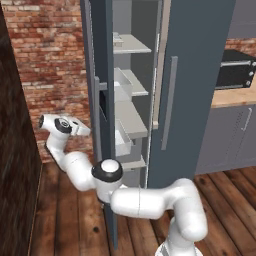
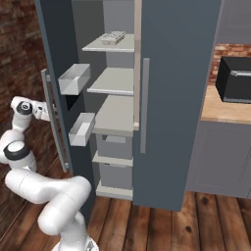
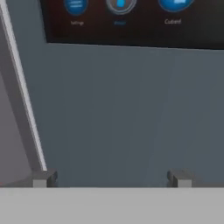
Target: The ice cube tray has been filled with water. Take the tray and place it in the freezer to make ice. Close the freezer door after placing the tray.
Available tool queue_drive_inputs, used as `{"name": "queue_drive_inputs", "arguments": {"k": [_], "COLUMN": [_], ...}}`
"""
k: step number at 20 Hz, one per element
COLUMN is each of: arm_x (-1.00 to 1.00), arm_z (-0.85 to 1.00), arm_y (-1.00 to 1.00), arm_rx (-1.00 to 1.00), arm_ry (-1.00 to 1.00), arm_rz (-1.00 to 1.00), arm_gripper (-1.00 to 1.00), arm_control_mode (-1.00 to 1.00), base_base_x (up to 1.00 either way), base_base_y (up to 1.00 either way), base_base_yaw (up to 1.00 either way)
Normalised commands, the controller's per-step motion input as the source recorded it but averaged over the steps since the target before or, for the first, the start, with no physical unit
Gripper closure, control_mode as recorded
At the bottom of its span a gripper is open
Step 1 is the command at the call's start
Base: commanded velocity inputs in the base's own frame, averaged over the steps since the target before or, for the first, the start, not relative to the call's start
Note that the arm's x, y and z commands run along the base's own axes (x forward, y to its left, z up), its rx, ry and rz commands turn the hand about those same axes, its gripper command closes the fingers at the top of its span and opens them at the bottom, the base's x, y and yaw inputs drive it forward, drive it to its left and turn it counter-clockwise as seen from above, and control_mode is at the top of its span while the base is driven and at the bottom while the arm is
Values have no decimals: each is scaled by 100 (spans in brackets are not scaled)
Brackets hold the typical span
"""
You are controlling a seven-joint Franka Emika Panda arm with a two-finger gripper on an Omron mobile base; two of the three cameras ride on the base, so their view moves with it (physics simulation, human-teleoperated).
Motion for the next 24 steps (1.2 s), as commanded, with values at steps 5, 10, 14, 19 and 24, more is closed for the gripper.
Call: {"name": "queue_drive_inputs", "arguments": {"k": [5, 10, 14, 19, 24], "arm_x": [-27, -45, -44, -19, -12], "arm_z": [-27, -23, -9, 0, 0], "arm_y": [-66, -99, -100, -100, -100], "arm_rx": [-5, -1, 0, 0, 0], "arm_ry": [1, 0, 0, -1, -7], "arm_rz": [-14, -19, -16, -5, 1], "arm_gripper": [-100, -100, -100, -100, -100], "arm_control_mode": [-100, -100, -100, -100, -100], "base_base_x": [0, 0, 0, 0, 0], "base_base_y": [0, 0, 0, 0, 0], "base_base_yaw": [0, 0, 0, 0, 0]}}
